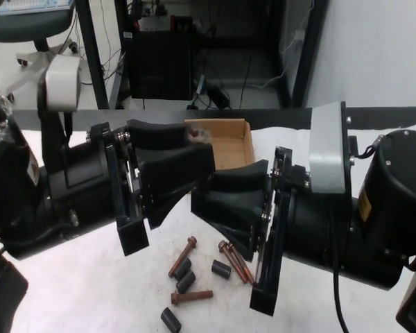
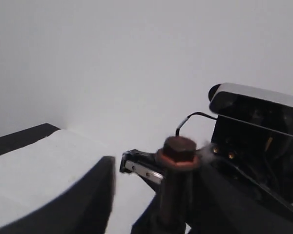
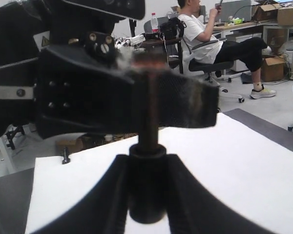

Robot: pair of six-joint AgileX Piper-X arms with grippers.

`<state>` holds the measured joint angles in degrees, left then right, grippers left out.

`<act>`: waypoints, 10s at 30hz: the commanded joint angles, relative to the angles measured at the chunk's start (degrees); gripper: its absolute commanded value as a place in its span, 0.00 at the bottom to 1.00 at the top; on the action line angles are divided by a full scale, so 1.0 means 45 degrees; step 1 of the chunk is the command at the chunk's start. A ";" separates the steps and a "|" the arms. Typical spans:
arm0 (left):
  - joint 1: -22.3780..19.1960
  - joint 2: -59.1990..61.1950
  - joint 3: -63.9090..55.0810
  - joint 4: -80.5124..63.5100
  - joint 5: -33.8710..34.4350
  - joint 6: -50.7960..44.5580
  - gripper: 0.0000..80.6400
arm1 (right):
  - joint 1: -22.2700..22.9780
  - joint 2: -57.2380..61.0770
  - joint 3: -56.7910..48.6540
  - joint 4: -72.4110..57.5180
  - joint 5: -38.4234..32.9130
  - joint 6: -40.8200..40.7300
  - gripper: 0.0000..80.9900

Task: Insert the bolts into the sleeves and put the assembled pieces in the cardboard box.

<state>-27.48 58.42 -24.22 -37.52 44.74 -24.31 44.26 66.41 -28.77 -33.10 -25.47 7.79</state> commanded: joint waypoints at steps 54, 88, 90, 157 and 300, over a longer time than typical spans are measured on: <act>-0.0029 -0.0248 -0.0100 1.4214 -0.5940 0.2080 0.00 | -0.4240 1.4133 -1.9612 1.8501 0.3684 0.0366 0.01; -0.0029 -0.0248 -0.0077 1.4498 -0.6033 0.3090 0.00 | -0.3517 1.2747 -2.0830 2.3194 -0.0235 -0.6296 0.29; -0.0029 -0.0248 -0.0077 1.4498 -0.6033 0.3090 0.00 | -0.3216 1.2621 -2.0655 2.4070 -0.0325 -0.6868 0.34; -0.0029 -0.5962 -0.0149 1.9049 -0.8260 0.5316 0.00 | 0.0244 0.8046 -0.8517 1.5231 0.1444 -0.9927 0.35; -0.0029 -0.5644 -0.0582 1.7362 -0.4561 0.6076 0.00 | -0.1347 0.3677 -0.6884 1.4228 0.3023 -0.4890 0.01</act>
<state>-27.48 32.11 -26.08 45.44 15.01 1.22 39.60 85.29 -59.22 31.75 -10.67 -17.57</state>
